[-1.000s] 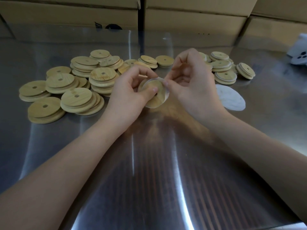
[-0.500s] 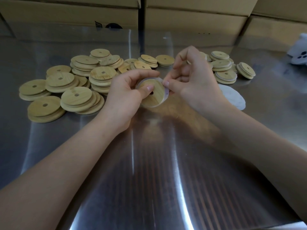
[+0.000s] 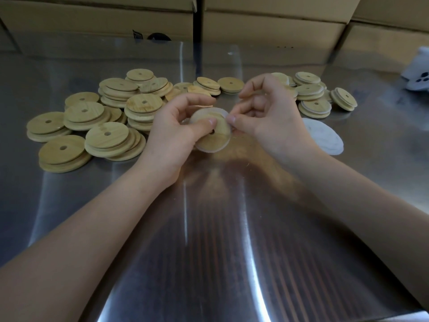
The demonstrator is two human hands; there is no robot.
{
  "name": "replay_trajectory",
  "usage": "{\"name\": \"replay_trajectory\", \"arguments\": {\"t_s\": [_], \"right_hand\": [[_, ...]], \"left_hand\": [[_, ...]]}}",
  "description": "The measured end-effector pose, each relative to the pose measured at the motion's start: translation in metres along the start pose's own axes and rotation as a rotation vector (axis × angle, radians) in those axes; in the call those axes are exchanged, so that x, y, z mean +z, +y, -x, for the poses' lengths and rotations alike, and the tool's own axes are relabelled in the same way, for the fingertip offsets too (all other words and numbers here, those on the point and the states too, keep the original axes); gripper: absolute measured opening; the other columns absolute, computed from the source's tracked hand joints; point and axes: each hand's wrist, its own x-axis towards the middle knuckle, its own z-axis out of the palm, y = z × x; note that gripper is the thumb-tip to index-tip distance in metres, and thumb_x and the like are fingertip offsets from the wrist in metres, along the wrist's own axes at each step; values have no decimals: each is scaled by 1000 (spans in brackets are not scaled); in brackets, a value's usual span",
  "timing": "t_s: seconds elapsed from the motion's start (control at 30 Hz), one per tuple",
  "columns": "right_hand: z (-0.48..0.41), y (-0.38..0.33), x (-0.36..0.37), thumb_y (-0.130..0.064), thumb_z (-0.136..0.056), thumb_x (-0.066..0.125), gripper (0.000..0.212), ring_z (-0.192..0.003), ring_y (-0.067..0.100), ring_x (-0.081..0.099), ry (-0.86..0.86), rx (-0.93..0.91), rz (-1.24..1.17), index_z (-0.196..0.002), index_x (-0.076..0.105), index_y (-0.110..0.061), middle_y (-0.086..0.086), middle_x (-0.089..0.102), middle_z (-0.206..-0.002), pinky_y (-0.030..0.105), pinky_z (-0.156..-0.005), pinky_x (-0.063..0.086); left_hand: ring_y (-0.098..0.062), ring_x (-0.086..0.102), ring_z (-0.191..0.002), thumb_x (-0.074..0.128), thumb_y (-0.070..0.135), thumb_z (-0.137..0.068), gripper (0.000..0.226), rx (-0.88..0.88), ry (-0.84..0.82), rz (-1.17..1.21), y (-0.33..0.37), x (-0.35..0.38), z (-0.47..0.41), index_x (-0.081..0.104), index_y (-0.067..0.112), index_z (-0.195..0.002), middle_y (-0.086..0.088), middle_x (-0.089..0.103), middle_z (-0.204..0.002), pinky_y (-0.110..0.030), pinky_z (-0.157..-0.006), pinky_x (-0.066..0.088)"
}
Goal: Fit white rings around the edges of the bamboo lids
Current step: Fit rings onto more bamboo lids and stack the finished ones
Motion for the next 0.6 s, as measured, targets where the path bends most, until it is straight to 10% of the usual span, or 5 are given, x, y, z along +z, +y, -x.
{"name": "replay_trajectory", "arguments": {"t_s": [0.2, 0.6], "right_hand": [[-1, 1, -3, 8, -80, 67, 38, -65, 26, 58, -32, -28, 11, -91, 43, -21, 10, 66, -73, 49, -75, 54], [-6, 6, -10, -2, -77, 72, 36, -70, 19, 67, -65, 36, -133, -94, 44, -19, 5, 72, -71, 36, -73, 56]], "left_hand": [[-10, 69, -93, 68, -4, -85, 28, 46, -16, -114, 4, 3, 1, 70, 20, -99, 0, 73, -100, -24, -82, 56], [-17, 68, -104, 63, -2, -89, 31, -9, -14, -65, 6, 4, 4, 72, 25, -99, 0, 73, -105, -45, -96, 54]]}}
